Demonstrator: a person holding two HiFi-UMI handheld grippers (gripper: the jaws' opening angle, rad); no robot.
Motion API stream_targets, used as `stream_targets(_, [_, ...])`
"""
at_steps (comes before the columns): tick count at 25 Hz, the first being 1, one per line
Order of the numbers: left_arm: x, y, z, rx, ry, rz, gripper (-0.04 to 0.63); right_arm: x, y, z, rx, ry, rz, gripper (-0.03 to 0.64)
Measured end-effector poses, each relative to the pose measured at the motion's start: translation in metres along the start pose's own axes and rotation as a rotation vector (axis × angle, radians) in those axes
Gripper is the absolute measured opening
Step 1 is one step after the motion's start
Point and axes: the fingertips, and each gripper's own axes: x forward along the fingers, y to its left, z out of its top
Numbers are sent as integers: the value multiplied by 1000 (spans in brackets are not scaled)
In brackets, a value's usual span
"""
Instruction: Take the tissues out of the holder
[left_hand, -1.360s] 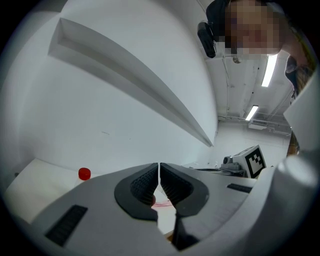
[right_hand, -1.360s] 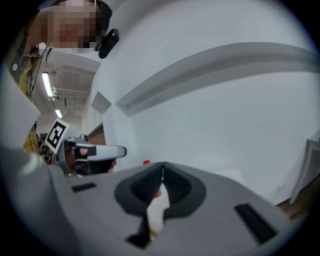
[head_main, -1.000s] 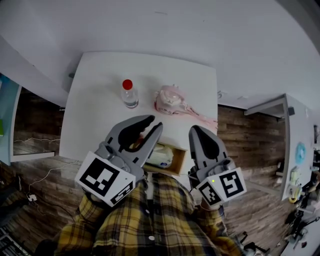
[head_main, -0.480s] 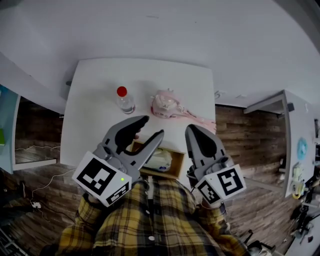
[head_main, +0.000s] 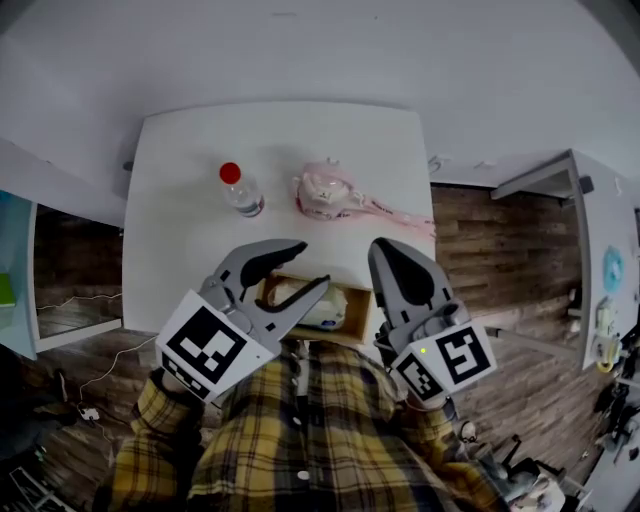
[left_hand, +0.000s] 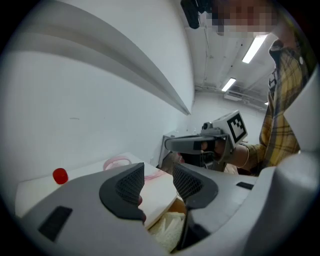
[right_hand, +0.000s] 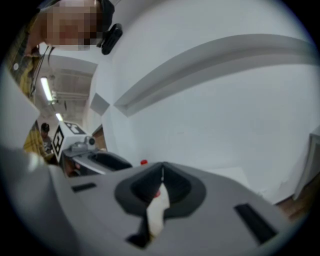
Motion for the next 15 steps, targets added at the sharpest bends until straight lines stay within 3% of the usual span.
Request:
stream_targets(5, [14, -16, -41, 106, 148, -94, 166, -5, -3, -6, 22, 4, -17, 12])
stream_targets(15, [22, -33, -112, 157, 391, -229, 166, -11, -5, -20, 61, 16, -37, 11])
